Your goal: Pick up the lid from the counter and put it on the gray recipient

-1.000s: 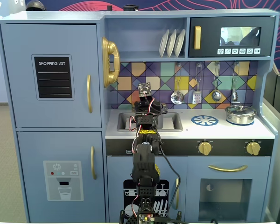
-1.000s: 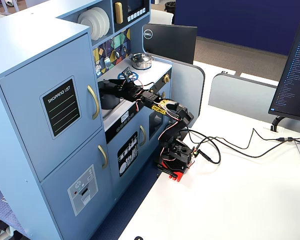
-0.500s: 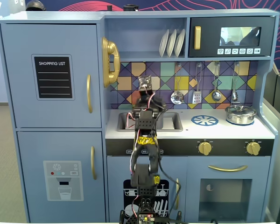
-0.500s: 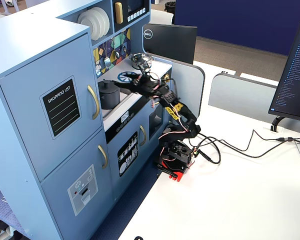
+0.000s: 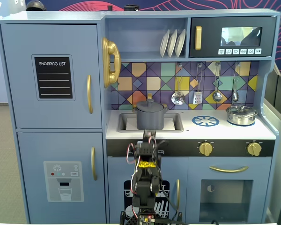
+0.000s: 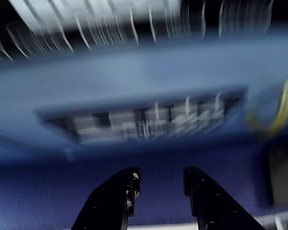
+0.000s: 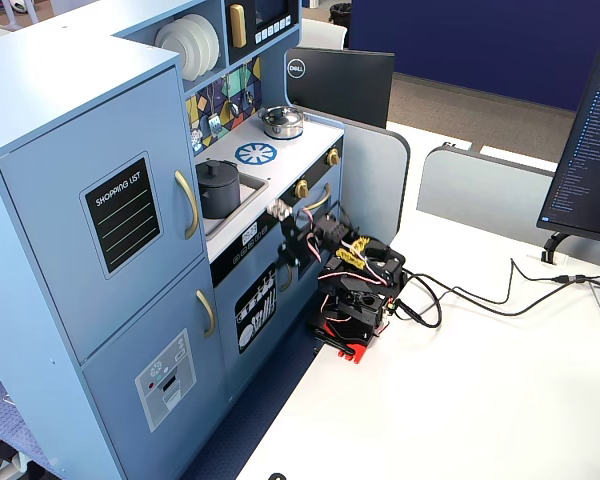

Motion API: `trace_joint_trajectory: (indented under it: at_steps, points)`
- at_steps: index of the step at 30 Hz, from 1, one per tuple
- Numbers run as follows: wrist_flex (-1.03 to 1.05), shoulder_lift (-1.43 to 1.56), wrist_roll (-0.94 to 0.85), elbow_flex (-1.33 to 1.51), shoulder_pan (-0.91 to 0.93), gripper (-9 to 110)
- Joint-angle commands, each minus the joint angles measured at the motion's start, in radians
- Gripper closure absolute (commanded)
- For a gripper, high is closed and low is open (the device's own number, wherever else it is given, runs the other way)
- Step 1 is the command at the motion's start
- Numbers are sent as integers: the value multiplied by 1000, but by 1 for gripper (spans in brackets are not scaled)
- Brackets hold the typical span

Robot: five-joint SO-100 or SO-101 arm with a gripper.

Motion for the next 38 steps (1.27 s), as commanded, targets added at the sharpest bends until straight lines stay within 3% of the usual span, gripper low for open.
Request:
trace_joint_trajectory:
  at_steps: [1, 8, 13, 16, 38]
  points:
    - [-54, 109, 109, 120, -20, 101]
    - [259, 175, 95, 221, -60, 101]
    - [512, 216, -38, 221, -40, 100]
    - [522, 216, 44, 221, -38, 99]
    - [522, 216, 44, 221, -34, 97]
